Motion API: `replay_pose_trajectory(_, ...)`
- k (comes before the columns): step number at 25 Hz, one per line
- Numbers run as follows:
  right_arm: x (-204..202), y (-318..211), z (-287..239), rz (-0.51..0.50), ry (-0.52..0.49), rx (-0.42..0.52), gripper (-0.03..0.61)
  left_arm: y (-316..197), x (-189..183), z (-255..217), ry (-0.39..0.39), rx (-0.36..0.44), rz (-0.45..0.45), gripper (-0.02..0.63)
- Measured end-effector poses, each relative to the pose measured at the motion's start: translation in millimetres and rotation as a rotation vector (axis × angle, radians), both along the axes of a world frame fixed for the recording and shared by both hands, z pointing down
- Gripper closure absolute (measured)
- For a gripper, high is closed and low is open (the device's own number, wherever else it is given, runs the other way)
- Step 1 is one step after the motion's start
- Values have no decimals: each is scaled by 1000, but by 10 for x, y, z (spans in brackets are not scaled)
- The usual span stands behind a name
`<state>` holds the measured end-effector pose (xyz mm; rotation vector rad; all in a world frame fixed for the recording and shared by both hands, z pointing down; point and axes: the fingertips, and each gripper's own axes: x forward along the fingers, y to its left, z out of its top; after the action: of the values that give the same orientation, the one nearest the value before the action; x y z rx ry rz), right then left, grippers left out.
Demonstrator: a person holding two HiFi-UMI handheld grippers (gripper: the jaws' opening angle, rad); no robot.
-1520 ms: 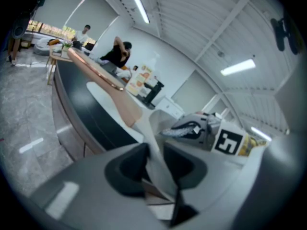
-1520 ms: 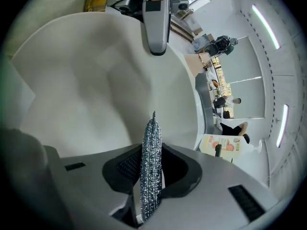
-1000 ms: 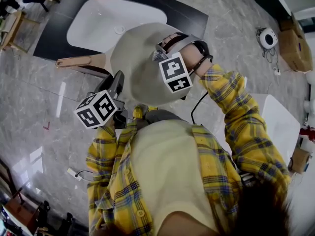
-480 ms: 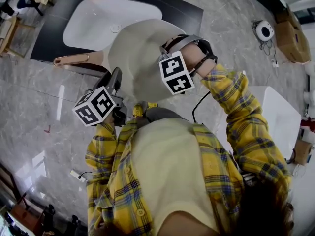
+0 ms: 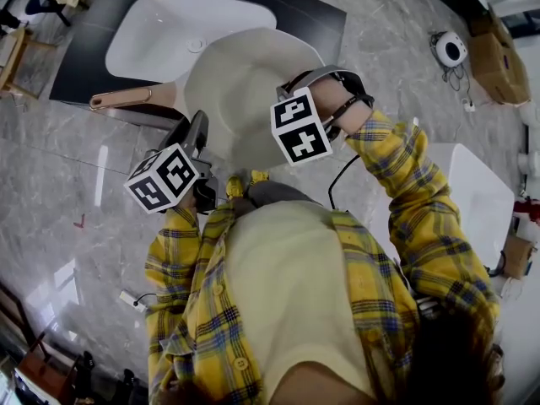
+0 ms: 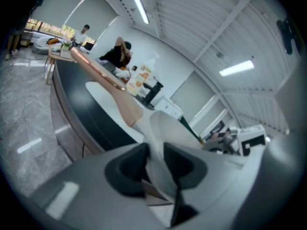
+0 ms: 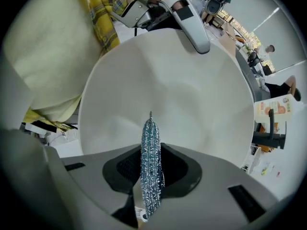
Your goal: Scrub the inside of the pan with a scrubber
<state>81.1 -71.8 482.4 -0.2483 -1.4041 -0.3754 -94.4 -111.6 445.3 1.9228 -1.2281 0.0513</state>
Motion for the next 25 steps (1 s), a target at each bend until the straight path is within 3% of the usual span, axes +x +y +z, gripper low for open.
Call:
replay_pose_trajectory(11,-264,444,-40,96,-99,-227,495,-3,-13,15,-2,4,-1,500)
replay_pose_trajectory(25,-695,577,-308,401,-387,-513,495,14,7,-4,-3,5,-7,500)
